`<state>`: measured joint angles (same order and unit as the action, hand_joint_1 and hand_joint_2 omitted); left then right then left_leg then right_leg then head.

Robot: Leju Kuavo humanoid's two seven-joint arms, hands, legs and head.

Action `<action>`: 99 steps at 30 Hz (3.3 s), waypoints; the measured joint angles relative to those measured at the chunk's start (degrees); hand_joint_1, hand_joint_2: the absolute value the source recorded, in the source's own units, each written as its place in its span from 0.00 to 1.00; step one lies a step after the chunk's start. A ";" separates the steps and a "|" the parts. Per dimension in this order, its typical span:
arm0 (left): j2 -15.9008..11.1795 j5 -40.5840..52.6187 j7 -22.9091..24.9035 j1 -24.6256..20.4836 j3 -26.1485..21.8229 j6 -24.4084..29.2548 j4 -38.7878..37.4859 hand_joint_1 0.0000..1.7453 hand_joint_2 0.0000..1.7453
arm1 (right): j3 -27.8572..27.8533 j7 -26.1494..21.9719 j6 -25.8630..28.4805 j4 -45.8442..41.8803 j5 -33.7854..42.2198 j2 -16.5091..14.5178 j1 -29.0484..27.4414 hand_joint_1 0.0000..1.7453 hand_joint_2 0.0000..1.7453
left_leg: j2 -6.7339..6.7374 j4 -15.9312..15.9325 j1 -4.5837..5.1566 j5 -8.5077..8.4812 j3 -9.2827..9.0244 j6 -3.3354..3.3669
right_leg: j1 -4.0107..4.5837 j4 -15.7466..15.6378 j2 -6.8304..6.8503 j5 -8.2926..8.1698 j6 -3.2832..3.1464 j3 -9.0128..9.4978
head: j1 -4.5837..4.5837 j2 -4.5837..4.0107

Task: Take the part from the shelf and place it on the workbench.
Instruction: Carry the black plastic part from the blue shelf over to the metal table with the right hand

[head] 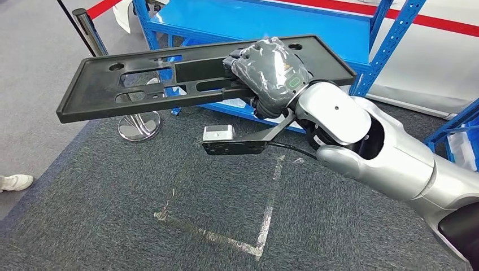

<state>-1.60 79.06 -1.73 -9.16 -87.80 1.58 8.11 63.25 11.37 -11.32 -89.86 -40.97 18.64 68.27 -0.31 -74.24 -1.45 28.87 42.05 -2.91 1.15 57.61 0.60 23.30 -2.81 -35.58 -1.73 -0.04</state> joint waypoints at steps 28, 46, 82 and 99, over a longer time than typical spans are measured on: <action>-0.45 -1.21 -0.18 0.12 -0.11 -0.58 0.00 0.00 1.00 | 0.02 0.09 -0.02 0.80 0.82 -0.58 0.34 1.00 1.00 | 0.12 3.16 -0.42 1.82 0.38 0.68 | -1.10 -0.46 -0.32 1.60 1.07 2.21 | 0.42 0.00; -0.54 -1.01 0.42 0.21 -0.22 -0.73 0.00 0.00 1.00 | 1.14 -0.09 -0.86 2.24 -0.96 -1.28 1.30 1.00 1.00 | -1.95 13.62 -0.09 -3.50 -5.16 3.82 | -0.85 17.81 -0.58 8.93 3.28 -6.66 | 0.58 0.00; 0.72 -0.39 1.10 0.16 -0.35 -0.75 -0.22 0.00 1.00 | 2.28 -0.59 -1.69 4.33 -1.48 -3.01 1.98 1.00 1.00 | -6.54 15.25 -0.73 -6.15 -3.80 2.14 | -0.05 1.22 -4.51 3.48 -1.09 2.78 | 1.35 0.01; 0.16 -0.13 1.17 0.12 -0.37 -0.93 -0.20 0.00 1.00 | 2.73 -0.67 -2.10 4.97 -1.54 -3.67 1.92 1.00 1.00 | 2.37 13.92 0.05 -4.58 -3.93 1.63 | -0.58 1.59 5.78 4.06 2.73 2.66 | 0.96 0.01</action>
<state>-1.44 78.93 -0.56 -9.04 -88.17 0.66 7.91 65.98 10.70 -13.42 -84.89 -42.51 14.97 70.18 2.06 -60.32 -1.40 24.28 38.12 -1.28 0.57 59.20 6.37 27.36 -0.07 -32.92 -0.77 -0.04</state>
